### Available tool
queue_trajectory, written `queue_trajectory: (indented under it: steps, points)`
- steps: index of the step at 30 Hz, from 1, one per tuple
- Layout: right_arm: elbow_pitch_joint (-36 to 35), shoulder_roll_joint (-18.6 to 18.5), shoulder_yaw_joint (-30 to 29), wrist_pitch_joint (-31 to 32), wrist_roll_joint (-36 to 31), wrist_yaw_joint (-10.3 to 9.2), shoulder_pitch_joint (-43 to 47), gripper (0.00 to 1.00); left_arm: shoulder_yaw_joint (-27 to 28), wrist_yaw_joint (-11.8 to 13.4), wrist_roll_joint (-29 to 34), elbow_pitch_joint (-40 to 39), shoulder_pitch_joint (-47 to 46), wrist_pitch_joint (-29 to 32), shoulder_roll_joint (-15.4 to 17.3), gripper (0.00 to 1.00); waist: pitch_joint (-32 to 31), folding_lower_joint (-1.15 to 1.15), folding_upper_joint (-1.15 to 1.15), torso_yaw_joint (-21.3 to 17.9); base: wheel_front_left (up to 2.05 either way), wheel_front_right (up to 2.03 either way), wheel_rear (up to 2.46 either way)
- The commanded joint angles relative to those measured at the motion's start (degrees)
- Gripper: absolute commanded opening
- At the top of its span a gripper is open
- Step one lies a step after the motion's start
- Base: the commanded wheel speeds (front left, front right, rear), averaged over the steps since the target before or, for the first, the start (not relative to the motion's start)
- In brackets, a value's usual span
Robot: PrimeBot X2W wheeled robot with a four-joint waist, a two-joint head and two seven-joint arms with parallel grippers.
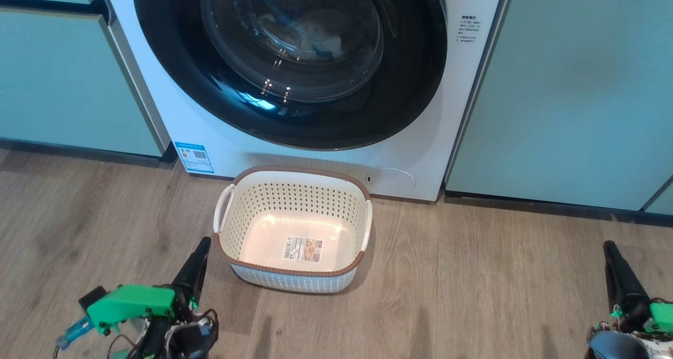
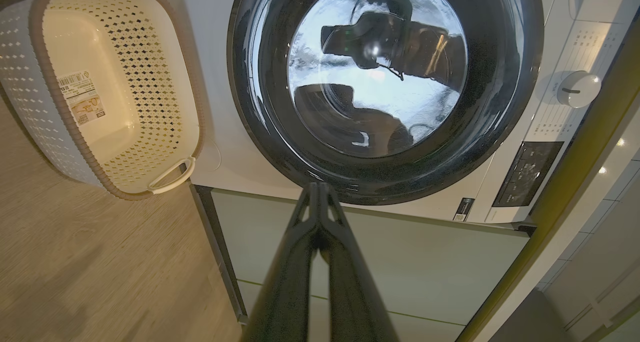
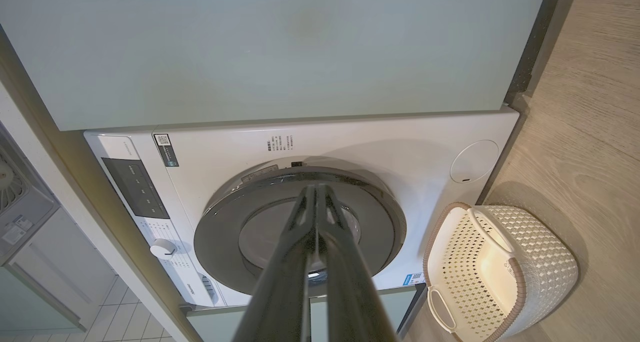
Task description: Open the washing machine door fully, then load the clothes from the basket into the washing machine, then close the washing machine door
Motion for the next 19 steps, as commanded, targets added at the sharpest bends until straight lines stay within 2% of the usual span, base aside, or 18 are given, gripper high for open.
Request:
queue_trajectory:
  steps: [1, 19]
  points:
    - [-1.87, -1.26, 0.96, 0.32, 0.42, -0.16, -3.07, 0.0, 1.83, -0.51, 0.0, -1.61, -3.22, 0.41, 0.33, 0.0, 0.0, 0.0, 0.0, 0.0, 0.0, 0.0, 0.0]
    - [-1.87, -1.26, 0.96, 0.32, 0.42, -0.16, -3.07, 0.0, 1.83, -0.51, 0.0, -1.61, -3.22, 0.41, 0.33, 0.0, 0.0, 0.0, 0.0, 0.0, 0.0, 0.0, 0.0]
